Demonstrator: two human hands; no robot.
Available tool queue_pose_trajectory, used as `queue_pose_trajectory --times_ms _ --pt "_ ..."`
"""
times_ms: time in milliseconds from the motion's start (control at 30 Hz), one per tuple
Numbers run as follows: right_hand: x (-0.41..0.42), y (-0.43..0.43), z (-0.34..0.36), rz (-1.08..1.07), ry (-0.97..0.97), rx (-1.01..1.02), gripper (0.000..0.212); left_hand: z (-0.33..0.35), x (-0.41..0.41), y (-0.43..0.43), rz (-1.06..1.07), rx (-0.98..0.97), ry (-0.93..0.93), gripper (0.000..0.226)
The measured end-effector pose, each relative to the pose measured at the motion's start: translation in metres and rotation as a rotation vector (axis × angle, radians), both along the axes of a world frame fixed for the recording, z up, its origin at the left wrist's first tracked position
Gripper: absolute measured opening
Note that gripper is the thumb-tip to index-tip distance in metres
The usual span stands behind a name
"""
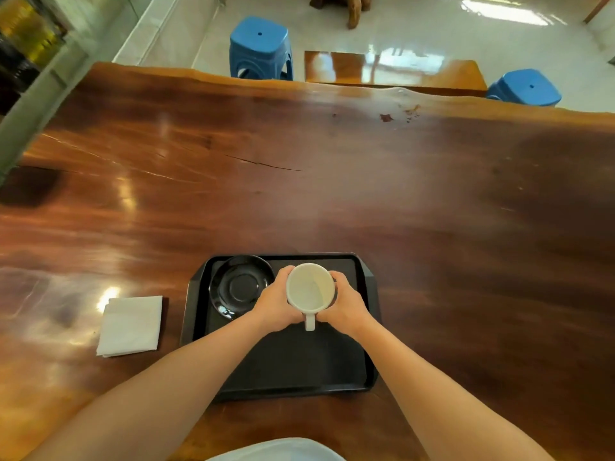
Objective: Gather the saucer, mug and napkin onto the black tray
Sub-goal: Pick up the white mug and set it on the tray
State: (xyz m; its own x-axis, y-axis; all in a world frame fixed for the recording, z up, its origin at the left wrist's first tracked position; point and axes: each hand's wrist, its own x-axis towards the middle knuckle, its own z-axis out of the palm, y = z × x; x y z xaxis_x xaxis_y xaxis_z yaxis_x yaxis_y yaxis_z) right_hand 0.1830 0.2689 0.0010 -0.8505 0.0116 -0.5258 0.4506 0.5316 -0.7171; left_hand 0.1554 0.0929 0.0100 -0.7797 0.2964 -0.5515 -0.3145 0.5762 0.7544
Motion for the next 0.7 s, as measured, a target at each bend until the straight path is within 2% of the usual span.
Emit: queue_pose_trajectory --times_ms 300,700 --pt "-0.002 0.004 -0.020 -0.053 -0.009 -0.007 0.083 -0.016 -0.009 0.014 -0.008 -0.065 -0.049 0.093" --pt "-0.011 0.006 -0.033 -0.084 -0.009 -0.014 0.079 -0.033 -0.013 0.022 0.047 -0.031 -0.020 0.088"
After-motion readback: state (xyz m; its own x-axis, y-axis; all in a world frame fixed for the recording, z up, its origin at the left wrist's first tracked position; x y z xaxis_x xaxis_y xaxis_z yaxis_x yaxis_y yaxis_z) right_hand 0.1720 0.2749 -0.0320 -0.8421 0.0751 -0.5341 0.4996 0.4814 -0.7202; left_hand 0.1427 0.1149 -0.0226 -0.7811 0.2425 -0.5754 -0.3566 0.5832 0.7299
